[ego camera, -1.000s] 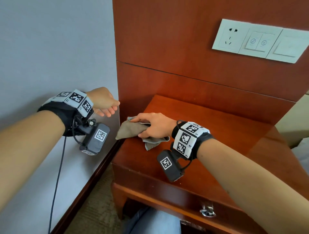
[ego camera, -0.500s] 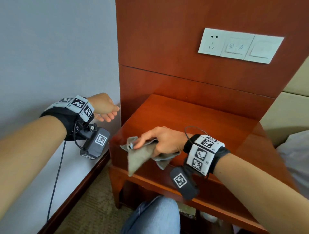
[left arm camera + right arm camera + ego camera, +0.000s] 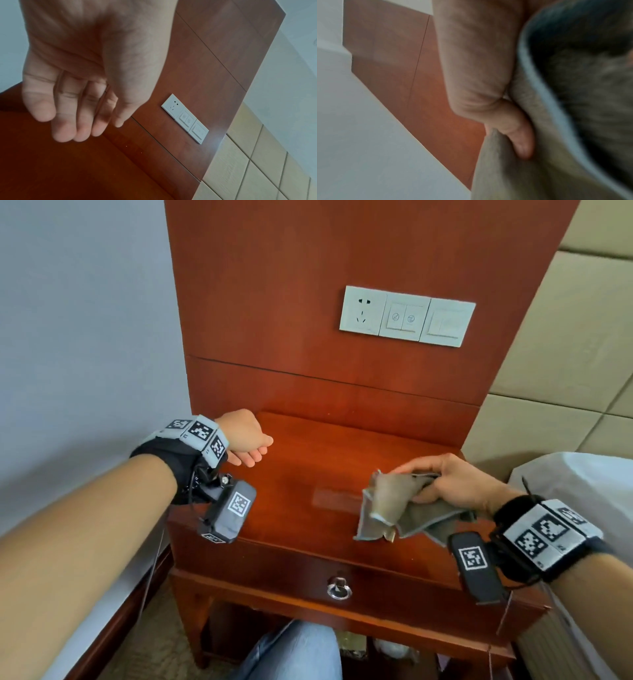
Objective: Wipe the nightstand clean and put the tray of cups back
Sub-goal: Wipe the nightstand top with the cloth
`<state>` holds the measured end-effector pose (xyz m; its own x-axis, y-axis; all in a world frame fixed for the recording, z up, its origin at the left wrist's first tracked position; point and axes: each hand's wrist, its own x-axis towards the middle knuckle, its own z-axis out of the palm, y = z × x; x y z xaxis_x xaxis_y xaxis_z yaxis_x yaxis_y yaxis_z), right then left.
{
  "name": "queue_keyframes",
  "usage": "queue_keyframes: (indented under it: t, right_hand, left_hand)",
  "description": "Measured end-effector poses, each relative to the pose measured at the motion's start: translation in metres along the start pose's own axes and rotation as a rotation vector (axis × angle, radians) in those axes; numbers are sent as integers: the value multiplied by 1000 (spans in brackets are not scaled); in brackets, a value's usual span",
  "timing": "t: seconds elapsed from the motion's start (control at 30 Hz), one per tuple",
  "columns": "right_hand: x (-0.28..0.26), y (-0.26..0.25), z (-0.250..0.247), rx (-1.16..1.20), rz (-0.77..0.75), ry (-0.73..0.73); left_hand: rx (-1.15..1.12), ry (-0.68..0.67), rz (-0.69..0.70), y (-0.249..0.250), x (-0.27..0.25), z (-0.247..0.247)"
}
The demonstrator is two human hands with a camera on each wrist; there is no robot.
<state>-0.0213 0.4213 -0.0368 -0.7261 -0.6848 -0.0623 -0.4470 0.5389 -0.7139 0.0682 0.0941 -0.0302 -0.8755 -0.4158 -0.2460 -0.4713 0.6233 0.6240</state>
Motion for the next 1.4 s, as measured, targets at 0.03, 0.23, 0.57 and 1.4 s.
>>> queue_keyframes:
  t: [0.03, 0.23, 0.57, 1.4]
  right_hand:
    - [8, -7, 6, 93, -12, 95]
    - [68, -59, 69, 44, -27, 375]
    - [78, -59, 158, -545, 58, -39]
    - [-46, 24, 43, -520, 196, 132]
  left_hand:
    - [3, 4, 11, 2, 1, -1]
    - [14, 43, 40, 2, 11, -9]
    - [64, 18, 36, -2, 25, -1]
    - [157, -139, 253, 115, 10, 86]
